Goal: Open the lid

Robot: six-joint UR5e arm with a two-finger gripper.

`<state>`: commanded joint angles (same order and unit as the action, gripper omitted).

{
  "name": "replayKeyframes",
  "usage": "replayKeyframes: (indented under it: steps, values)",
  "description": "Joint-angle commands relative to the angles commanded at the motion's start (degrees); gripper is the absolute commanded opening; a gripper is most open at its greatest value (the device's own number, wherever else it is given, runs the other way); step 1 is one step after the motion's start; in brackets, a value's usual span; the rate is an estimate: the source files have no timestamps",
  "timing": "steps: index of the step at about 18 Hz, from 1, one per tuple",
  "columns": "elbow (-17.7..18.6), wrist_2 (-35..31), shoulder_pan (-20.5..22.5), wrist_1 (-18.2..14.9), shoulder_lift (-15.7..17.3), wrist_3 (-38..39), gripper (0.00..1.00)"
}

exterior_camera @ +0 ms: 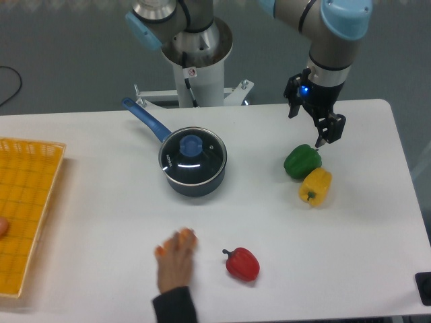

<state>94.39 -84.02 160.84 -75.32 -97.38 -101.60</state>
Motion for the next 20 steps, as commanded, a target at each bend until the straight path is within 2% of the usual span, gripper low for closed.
replayKeyframes:
  steps: [10,13,20]
  values:
    - [0.8,0.4,-0.5,0.2,0.2,0.3,1.0]
    - [2.9,0.5,-0.4,1.0,0.8,3.0,1.0]
    - [3.1,1.8,-0.6,0.8,0.9,5.7,1.0]
